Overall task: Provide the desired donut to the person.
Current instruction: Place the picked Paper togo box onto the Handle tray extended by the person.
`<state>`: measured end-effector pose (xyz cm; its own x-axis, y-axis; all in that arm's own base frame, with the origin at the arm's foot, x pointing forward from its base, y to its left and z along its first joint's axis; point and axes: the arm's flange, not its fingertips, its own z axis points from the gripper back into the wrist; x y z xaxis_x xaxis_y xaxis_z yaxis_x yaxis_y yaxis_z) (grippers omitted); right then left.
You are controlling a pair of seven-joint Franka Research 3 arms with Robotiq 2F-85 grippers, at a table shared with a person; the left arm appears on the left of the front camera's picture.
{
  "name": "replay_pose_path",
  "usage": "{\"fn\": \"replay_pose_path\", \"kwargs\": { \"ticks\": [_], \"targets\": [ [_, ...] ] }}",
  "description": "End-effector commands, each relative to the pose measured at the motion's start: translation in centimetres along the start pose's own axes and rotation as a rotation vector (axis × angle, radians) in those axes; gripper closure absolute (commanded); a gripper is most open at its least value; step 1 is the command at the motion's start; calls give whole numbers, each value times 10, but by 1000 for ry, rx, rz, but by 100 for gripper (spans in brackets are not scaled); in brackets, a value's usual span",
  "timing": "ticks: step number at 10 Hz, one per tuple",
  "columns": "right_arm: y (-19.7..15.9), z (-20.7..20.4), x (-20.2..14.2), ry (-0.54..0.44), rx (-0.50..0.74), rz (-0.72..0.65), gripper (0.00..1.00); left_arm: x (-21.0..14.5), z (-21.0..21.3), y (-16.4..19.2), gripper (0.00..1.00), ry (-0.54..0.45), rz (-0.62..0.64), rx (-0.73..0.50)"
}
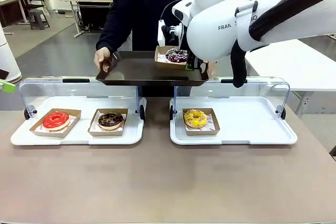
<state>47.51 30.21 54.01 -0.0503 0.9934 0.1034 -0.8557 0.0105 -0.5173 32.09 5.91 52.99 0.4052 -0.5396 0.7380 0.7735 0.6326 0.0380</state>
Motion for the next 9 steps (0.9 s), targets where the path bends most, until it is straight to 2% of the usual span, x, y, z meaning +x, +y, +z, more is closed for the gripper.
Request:
{"fn": "replay_pose_path", "kwargs": {
  "ticks": [1,2,3,6,7,9],
  "targets": [
    [-9,-5,8,43,-22,-10,99,-1,0,1,0,-9,1,-7],
    [-9,6,7,24,7,-36,99,-1,0,1,0,-9,1,-7],
    [-4,-2,1,11,-9,8,99,-1,0,1,0,-9,1,-7],
    [-7,-1,2,16,-5,2,99,-1,0,1,0,-9,1,-7],
    [-19,-17,4,43,-17,-50,99,-1,0,1,0,-9,1,-7],
    [-28,-30,4,22,-2,-60,99,-1,0,1,0,-9,1,-7]
  ]
}}
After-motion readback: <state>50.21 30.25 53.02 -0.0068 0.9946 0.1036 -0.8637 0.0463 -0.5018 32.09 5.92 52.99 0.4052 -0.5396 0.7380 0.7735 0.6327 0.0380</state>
